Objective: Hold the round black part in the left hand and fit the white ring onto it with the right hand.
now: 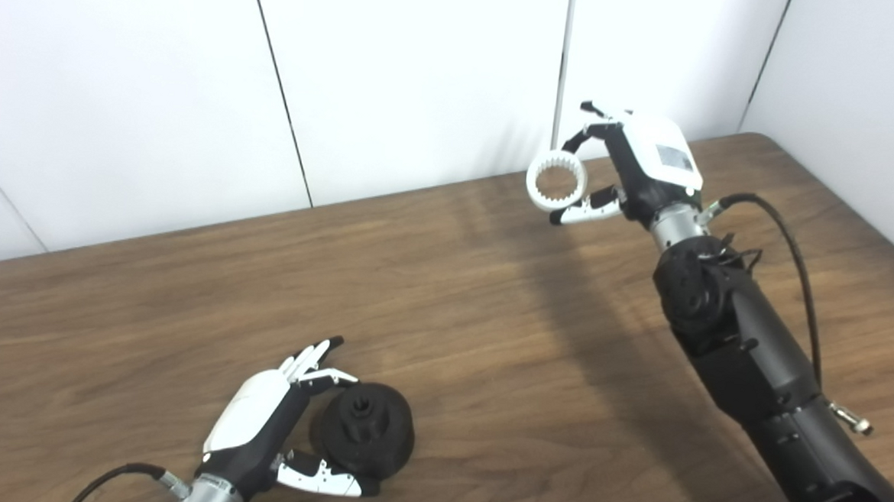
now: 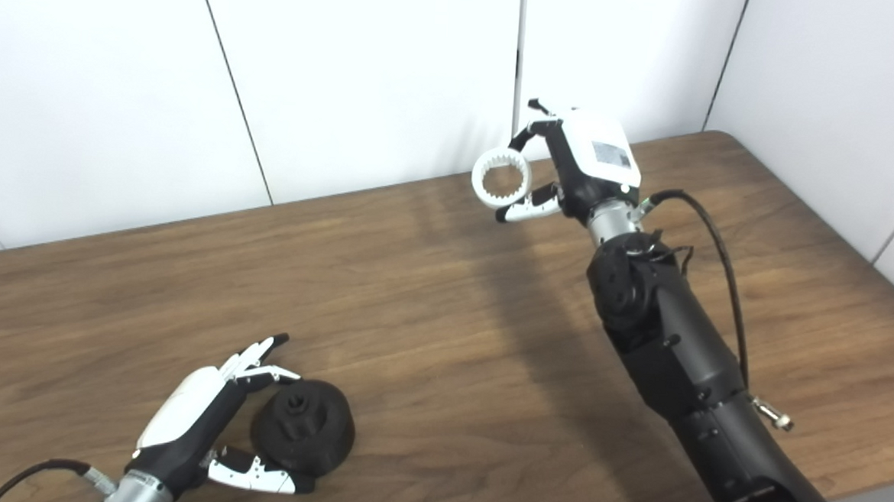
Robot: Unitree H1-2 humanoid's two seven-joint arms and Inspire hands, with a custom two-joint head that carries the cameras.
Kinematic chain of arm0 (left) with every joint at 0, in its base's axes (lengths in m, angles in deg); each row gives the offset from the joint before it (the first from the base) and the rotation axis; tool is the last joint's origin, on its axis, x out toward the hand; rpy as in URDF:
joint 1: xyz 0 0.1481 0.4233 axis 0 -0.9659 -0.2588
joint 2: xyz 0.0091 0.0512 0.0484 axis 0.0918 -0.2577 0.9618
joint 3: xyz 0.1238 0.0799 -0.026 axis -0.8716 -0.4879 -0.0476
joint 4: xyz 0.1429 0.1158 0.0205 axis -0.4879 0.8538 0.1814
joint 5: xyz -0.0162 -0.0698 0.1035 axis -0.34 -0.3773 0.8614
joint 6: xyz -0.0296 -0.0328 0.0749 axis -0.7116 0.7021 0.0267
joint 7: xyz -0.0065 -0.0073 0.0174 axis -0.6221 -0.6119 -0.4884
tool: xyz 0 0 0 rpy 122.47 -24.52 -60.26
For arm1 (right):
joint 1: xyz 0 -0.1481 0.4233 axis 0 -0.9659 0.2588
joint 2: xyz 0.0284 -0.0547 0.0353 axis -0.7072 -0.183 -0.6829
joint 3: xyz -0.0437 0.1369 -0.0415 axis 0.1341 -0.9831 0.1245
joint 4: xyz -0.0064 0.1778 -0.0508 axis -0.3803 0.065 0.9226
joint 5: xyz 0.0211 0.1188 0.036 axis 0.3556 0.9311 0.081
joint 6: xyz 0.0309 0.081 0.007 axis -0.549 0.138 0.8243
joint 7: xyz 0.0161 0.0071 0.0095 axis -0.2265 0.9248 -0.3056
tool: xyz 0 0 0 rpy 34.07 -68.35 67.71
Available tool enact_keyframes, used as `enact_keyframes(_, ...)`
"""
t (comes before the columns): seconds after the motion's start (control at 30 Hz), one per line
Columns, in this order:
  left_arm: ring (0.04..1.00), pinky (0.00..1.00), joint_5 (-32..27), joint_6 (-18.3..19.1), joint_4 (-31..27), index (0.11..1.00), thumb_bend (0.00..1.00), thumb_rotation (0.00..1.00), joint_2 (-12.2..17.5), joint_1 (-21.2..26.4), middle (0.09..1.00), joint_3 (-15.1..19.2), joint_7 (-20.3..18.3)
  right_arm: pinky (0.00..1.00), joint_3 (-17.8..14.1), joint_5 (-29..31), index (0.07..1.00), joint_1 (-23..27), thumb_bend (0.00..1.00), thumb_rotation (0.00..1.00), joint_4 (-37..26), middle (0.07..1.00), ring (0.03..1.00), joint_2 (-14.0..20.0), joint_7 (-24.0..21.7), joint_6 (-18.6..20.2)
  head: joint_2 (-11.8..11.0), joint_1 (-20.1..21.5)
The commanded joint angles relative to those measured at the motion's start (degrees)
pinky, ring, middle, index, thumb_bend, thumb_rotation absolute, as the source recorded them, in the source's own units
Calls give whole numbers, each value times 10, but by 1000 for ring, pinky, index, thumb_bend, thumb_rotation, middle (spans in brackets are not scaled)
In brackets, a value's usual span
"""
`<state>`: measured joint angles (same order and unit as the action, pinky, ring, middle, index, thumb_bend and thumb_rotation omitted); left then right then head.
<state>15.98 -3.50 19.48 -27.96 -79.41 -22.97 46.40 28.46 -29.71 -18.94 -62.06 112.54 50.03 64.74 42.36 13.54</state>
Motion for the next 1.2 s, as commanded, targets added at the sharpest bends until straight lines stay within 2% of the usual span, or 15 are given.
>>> enact_keyframes(0.0, 1000, 1000, 4, -3, -11, 612, 949, 355, 1, 14, 1000, 4, 7, 957, -12, -9, 493, 21, 522, 157, -30, 883, 881, 12, 0, -3, 2, -1)
enact_keyframes(0.17, 1000, 1000, 6, 0, -15, 610, 946, 355, -1, 15, 1000, 5, 7, 970, -17, -11, 493, 11, 522, 157, -65, 882, 876, 14, -10, -9, 10, -7)
enact_keyframes(0.3, 1000, 1000, 10, 9, -19, 613, 941, 358, -5, 21, 1000, 6, 5, 940, -27, -1, 493, -16, 523, 154, -111, 879, 869, 10, -22, -9, 25, -27)
enact_keyframes(0.5, 1000, 1000, 20, 24, -25, 615, 936, 348, -10, 30, 1000, 5, 4, 858, -34, 3, 492, -93, 524, 152, -182, 860, 842, -7, -21, -25, 35, -53)
enact_keyframes(0.7, 1000, 1000, 23, 35, -26, 610, 941, 330, -13, 34, 1000, 7, 4, 782, -34, 4, 492, -171, 523, 154, -231, 848, 825, -50, -2, -48, 40, -61)
enact_keyframes(0.8, 1000, 1000, 25, 35, -26, 607, 950, 349, -14, 36, 1000, 7, 6, 802, -29, -5, 493, -199, 523, 154, -254, 848, 834, -71, -4, -53, 45, -69)
enact_keyframes(0.87, 1000, 1000, 24, 36, -25, 606, 952, 354, -16, 39, 1000, 7, 6, 812, -28, -6, 493, -213, 523, 154, -266, 849, 839, -81, -11, -54, 52, -89)
enact_keyframes(0.9, 1000, 1000, 24, 35, -24, 606, 952, 354, -17, 40, 1000, 8, 6, 849, -26, -6, 494, -220, 522, 154, -274, 853, 848, -87, -16, -53, 52, -89)
enact_keyframes(0.93, 1000, 1000, 24, 36, -24, 605, 952, 353, -18, 42, 1000, 8, 6, 865, -26, -2, 494, -225, 522, 154, -279, 855, 851, -91, -19, -52, 57, -107)
enact_keyframes(1.17, 1000, 1000, 33, 59, -27, 610, 952, 331, -32, 53, 1000, 0, -4, 863, -19, 6, 493, -259, 523, 149, -286, 846, 840, -102, -28, -74, 63, -163)
